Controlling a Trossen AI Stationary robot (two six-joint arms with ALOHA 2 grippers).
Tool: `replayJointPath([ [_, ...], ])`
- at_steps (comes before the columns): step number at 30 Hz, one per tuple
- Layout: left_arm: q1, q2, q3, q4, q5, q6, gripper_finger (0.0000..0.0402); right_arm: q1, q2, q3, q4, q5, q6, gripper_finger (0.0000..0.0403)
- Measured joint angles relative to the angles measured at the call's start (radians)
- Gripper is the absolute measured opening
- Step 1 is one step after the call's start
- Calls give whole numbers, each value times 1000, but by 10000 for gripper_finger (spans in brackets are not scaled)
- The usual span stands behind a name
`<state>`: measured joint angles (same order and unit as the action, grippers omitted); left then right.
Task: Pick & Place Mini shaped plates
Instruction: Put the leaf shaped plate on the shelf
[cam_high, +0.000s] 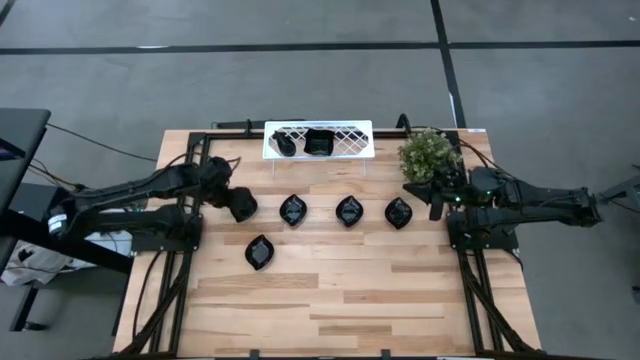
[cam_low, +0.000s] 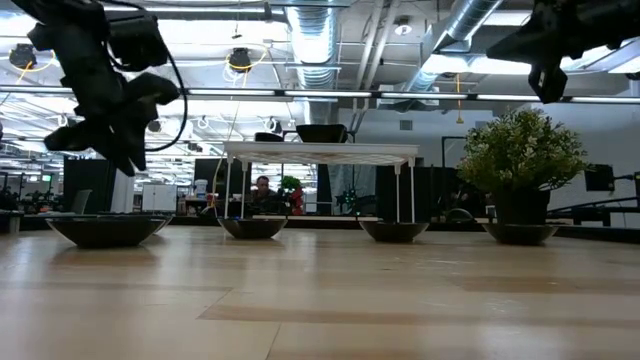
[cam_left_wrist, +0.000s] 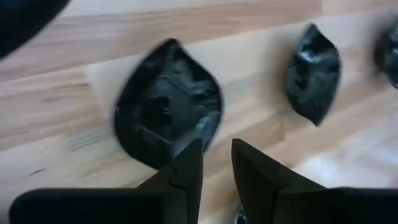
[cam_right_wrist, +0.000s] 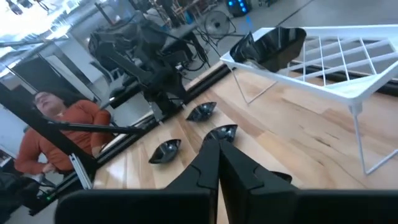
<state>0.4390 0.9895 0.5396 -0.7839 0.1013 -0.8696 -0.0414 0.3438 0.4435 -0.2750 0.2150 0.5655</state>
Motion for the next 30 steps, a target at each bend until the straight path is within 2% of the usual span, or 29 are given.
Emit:
replayJointPath([
  [7,76,-1,0,3,-3,103,86,0,3,0,-2,0,-16,1],
  [17,91,-1,0,-8,-90,74,91,0,3,0,-1,0,-16,1],
  [22,91,15,0,-74,-120,68,120,0,3,0,-1,0,-15,1],
  [30,90,107,0,-83,-116,76,178,0,3,0,0,0,-15,1],
])
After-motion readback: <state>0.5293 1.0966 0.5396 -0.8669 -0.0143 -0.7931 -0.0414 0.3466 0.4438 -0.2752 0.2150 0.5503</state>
